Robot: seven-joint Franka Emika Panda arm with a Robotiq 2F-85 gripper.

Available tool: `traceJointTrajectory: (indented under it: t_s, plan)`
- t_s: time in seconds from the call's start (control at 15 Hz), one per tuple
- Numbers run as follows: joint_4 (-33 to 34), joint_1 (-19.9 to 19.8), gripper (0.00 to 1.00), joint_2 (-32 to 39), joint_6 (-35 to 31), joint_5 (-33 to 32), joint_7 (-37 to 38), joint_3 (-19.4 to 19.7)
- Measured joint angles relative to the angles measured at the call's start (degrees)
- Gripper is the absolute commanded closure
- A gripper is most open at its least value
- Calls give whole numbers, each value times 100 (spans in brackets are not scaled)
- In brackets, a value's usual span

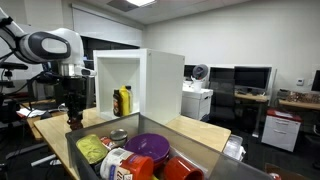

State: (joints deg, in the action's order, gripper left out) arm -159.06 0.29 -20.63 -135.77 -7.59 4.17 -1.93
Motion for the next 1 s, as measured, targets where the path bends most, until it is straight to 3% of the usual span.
traceJointTrajectory:
  t_s: [1.0]
  plan:
    - [899,78,67,1065,-558,-483,-18,-301]
